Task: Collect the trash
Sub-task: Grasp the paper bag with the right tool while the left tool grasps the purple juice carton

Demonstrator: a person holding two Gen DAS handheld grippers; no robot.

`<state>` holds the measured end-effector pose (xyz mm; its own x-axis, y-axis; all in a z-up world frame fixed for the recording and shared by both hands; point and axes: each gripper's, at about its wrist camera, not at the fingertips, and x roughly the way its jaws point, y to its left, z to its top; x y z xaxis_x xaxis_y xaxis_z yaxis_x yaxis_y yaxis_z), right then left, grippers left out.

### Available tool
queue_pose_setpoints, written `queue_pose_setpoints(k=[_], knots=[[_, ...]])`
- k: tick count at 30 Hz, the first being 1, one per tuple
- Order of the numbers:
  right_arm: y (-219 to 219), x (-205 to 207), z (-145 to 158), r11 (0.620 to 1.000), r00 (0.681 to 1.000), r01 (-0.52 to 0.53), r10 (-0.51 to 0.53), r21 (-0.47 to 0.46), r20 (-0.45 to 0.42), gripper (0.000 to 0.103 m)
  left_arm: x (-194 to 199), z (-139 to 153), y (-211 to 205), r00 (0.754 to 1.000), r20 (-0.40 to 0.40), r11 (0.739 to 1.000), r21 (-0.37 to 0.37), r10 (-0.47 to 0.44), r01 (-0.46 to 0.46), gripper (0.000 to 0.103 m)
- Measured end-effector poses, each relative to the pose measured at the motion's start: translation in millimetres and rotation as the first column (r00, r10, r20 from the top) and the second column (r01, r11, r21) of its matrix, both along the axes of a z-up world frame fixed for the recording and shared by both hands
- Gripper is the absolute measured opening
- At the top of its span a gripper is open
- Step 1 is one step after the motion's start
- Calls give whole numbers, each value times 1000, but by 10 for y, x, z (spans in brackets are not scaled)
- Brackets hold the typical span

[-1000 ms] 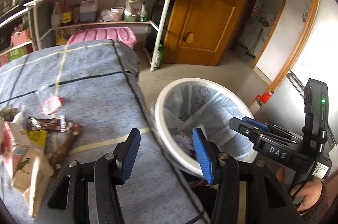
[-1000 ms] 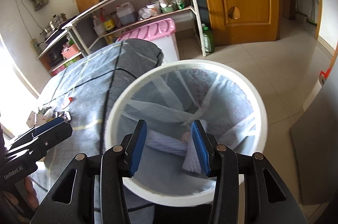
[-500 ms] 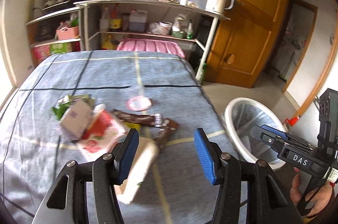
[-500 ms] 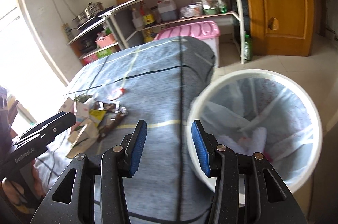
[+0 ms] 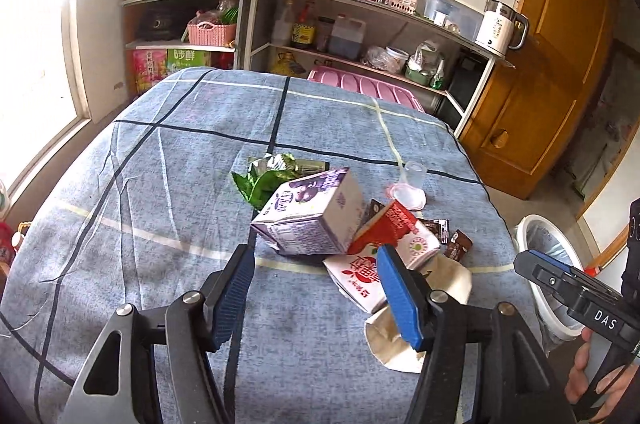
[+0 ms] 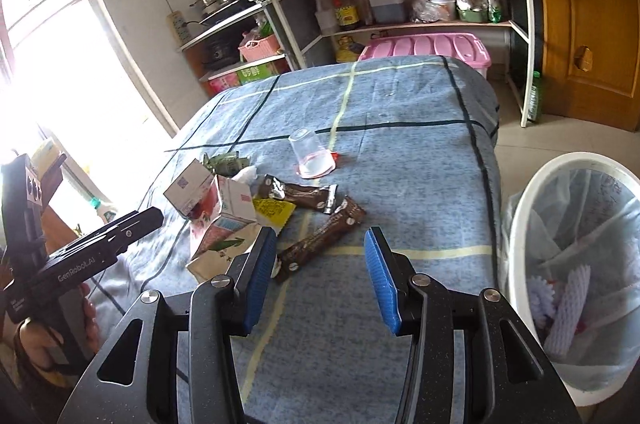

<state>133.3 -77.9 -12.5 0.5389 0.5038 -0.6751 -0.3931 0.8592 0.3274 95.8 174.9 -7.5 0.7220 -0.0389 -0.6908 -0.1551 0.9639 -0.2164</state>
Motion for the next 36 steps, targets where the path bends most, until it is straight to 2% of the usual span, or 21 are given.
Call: queue_pose_setpoints(k=[7,9,11,15,18,20,21,24,26,28,32,36], knots=[[307,-35,-175,997,995,-73,74,5,-63,53,104,-96,123,1000,-17,1000,-10,-6,6,63],[406,-60,-225,996,993,-94,94,-1,-75,53,134,-109,103,1000,-17,1000,11,-2,2,63],[495,-81,-277,994,991,-105,102,-22,-90,53,182,-145,96,999,-35,999,31,-12,13,63],[568,-100,-353,993,988,-111,106,-44,-113,53,214,-261,172,998,-59,1000,18,-8,9,63],[555,-115,-381,993,988,-109,102,-51,-112,52,204,-321,272,996,-79,999,34,29,-26,63],[522,-118,-372,994,990,-101,95,-47,-107,46,187,-355,375,995,-88,998,35,55,-52,63],[506,-123,-365,994,991,-96,91,-53,-102,39,182,-367,422,994,-91,997,35,65,-62,63],[457,-139,-342,993,994,-88,82,-74,-76,35,150,-413,583,986,-109,991,62,123,-117,63],[426,-150,-323,994,994,-87,83,-71,-67,26,128,-439,693,981,-118,987,58,153,-147,63],[415,-149,-313,993,995,-83,78,-83,-62,23,94,-440,766,976,-118,983,52,181,-176,63],[390,-158,-291,994,996,-82,78,-77,-53,20,41,-354,724,985,-75,988,6,153,-153,64],[334,-155,-261,995,997,-67,64,-69,-46,19,104,-252,527,996,-30,997,8,78,-78,71]])
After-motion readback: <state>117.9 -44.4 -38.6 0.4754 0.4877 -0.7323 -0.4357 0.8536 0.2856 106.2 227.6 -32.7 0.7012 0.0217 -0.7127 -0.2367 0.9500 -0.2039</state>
